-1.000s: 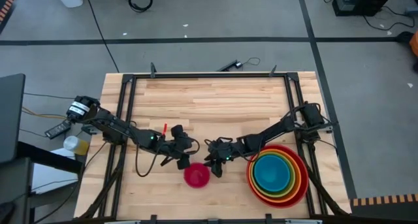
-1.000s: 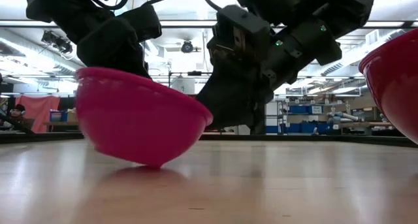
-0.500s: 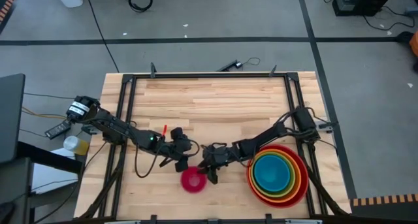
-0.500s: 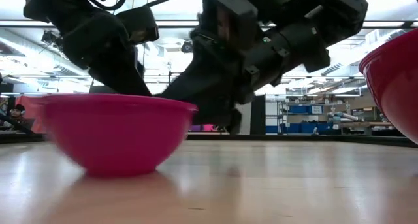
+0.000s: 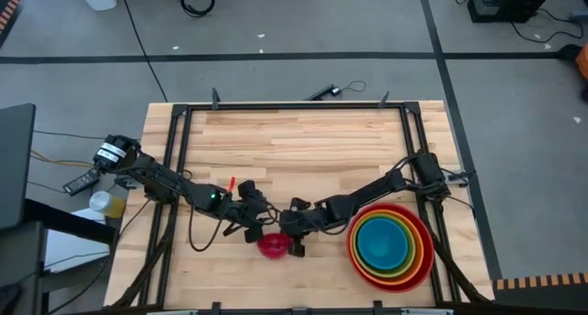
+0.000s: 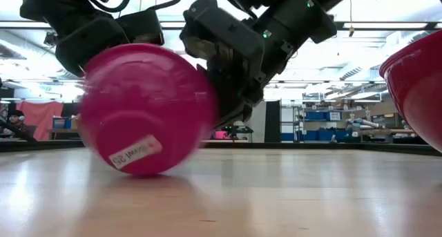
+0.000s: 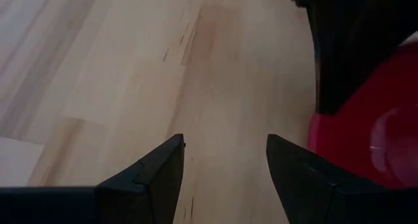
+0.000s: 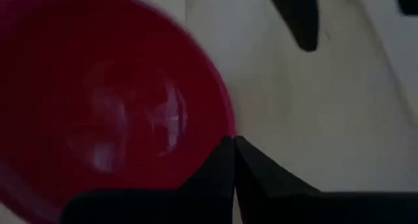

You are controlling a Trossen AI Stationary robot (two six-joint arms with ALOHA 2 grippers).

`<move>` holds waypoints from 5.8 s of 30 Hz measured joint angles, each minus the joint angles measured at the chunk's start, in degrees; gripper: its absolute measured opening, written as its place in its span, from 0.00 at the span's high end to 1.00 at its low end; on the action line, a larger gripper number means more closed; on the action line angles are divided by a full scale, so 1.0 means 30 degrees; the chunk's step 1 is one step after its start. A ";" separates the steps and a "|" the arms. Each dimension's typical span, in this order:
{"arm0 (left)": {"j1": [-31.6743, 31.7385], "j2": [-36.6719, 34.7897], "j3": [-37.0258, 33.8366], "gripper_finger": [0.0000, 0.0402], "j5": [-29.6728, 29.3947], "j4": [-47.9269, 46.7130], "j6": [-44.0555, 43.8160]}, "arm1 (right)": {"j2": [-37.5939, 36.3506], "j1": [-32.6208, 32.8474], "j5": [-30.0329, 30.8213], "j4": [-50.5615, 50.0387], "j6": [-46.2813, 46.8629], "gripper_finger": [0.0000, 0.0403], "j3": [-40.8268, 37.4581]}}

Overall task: Nest bowls inside each other
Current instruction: Stack the pink bowl on top of the blue bowl, then return to Home Position

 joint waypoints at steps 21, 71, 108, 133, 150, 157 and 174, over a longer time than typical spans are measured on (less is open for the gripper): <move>-0.0172 -0.0148 0.0000 0.45 0.0074 -0.1167 -0.0350 | -0.3104 0.0218 0.1923 0.0656 0.0250 0.73 -0.0342; -0.3830 0.2095 0.0546 0.33 0.6778 0.2004 -0.9054 | 0.0758 -0.0498 0.1333 0.3639 0.0663 0.47 -0.0349; 0.0208 -0.0174 0.0721 0.97 0.2450 0.0886 -0.1396 | -0.4140 -0.1508 0.0836 -0.2862 0.3068 0.47 -0.0349; 0.1591 -0.1022 0.2115 0.77 0.1723 -0.0045 0.1318 | -0.3449 -0.1759 0.6376 -1.4347 -0.0209 0.94 0.2635; -0.1715 -0.7986 0.1410 0.63 -0.5802 -0.1095 0.3614 | -1.4493 0.5379 0.7496 -2.5576 1.2794 0.94 -0.0361; -0.2696 -0.7826 0.1202 0.63 -0.6739 -0.1082 0.2925 | -1.6047 1.0564 0.4762 -2.0377 1.6611 0.94 -0.5746; -0.1448 -0.7870 0.1195 0.63 -0.8062 -0.0879 0.3781 | -1.7479 1.0834 0.6085 -2.0017 1.7628 0.41 -0.7988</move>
